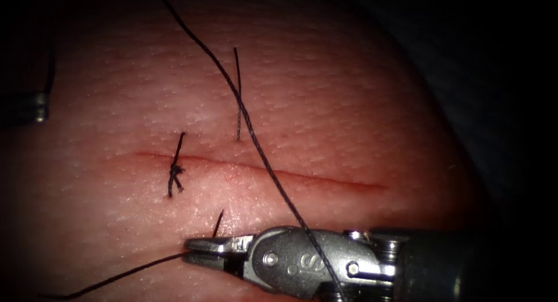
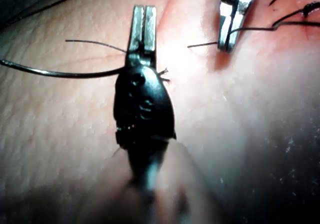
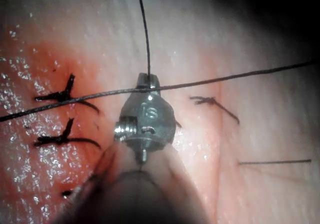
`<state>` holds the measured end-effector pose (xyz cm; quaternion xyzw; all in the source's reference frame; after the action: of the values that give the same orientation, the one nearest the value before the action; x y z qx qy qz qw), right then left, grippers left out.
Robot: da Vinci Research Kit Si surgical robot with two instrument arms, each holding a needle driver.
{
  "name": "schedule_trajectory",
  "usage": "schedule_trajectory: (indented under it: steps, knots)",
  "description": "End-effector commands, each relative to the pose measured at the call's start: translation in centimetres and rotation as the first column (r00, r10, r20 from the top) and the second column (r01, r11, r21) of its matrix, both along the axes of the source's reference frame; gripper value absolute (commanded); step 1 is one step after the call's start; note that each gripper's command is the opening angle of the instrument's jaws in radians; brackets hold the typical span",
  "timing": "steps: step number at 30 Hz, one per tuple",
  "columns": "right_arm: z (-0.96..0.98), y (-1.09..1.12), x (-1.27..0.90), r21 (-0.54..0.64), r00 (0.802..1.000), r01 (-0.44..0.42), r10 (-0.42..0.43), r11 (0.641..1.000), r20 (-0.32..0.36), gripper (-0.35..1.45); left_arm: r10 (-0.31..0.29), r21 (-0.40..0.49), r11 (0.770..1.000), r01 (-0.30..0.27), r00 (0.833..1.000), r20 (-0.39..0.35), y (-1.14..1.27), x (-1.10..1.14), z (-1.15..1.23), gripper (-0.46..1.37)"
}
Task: Wound Closure
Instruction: Pull the suture through the wound with the right driver until a tail is left
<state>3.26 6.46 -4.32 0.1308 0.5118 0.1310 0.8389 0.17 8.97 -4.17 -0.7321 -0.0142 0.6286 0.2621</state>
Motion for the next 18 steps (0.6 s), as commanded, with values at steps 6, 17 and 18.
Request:
schedule_trajectory:
  steps: [6,17,18]
  knots:
    - [-0.06,-0.11,0.02,0.019,1.000,0.013,-0.014,1.000,0.008,-0.35,0.001,0.000,1.000,-0.001,1.000,0.000,-0.01,0.00,0.00,-0.35]
    - [-0.14,-0.38,0.13,0.067,0.999,0.046,-0.045,0.997,-0.015,-0.35,0.001,-0.005,1.000,-0.001,1.000,-0.002,0.00,0.00,0.00,-0.35]
    - [-0.14,-0.37,0.13,0.065,0.999,0.043,-0.042,0.997,-0.023,-0.23,0.001,-0.005,1.000,-0.001,1.000,-0.002,0.00,0.00,0.00,-0.35]
